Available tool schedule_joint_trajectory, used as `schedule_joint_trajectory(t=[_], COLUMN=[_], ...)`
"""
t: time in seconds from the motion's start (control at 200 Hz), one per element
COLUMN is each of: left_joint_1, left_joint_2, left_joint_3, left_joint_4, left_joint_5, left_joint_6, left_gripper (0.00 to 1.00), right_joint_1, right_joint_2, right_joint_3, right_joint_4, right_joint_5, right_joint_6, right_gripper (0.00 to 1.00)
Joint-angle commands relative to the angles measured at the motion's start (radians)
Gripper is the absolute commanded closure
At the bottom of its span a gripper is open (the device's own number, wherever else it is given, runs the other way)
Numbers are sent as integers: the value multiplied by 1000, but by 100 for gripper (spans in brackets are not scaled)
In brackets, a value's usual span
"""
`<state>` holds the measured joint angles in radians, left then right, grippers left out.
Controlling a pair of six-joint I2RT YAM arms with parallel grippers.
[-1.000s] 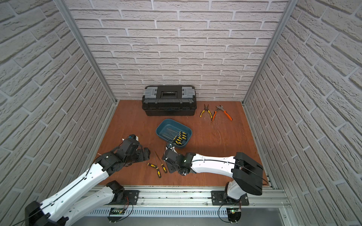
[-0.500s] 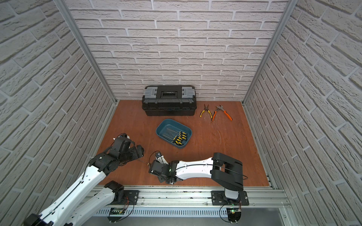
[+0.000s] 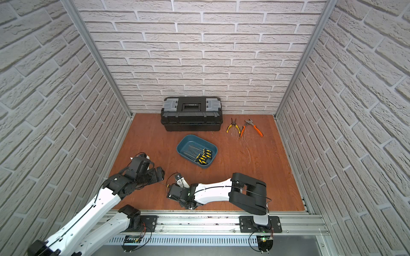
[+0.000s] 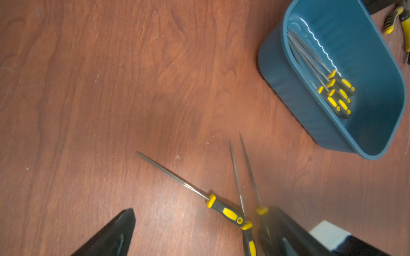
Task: Put the file tool into the storage box
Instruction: Pick up the file tool from the center of the board, then place the file tool in the storage box.
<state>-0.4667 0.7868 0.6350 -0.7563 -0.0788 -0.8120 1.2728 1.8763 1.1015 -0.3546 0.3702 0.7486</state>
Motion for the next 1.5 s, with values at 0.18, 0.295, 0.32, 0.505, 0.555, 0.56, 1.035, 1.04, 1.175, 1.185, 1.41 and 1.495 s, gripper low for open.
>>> schedule_joint_trajectory(t=[0.18,0.295,0.32,0.505,0.555,0.56,1.035,1.04,1.175,1.185,1.41,1.495], left_joint_1=[-34,-36,-36,-36,-35,-36,-37,-36,-36,-36,-37,-37], left_joint_2=[-37,-27,-24,82,130,134,287,287,293,292,264,250], left_joint_3=[137,206,217,274,286,287,274,274,259,257,223,215], left_joint_4=[-25,-27,-18,116,147,149,214,214,204,203,177,159], left_joint_5=[-75,-71,-66,25,54,56,56,54,47,48,31,26], left_joint_6=[28,47,53,94,93,93,82,82,78,77,73,73], left_gripper=[2,2,2,2,2,2,2,2,2,2,2,2], right_joint_1=[-8,-42,-53,-235,-290,-296,-601,-601,-606,-607,-610,-610], right_joint_2=[-111,-192,-212,-314,-315,-314,-116,-116,-88,-88,-139,-176], right_joint_3=[-9,21,27,70,95,98,155,155,134,132,96,99], right_joint_4=[-48,-105,-116,-148,-163,-164,-104,-104,-78,-77,-57,-76], right_joint_5=[82,83,85,-42,-95,-97,-427,-427,-450,-451,-403,-368], right_joint_6=[-125,-226,-250,-445,-496,-501,-740,-740,-739,-738,-711,-698], right_gripper=[88,88,88,88,88,88,89,89,80,79,52,51])
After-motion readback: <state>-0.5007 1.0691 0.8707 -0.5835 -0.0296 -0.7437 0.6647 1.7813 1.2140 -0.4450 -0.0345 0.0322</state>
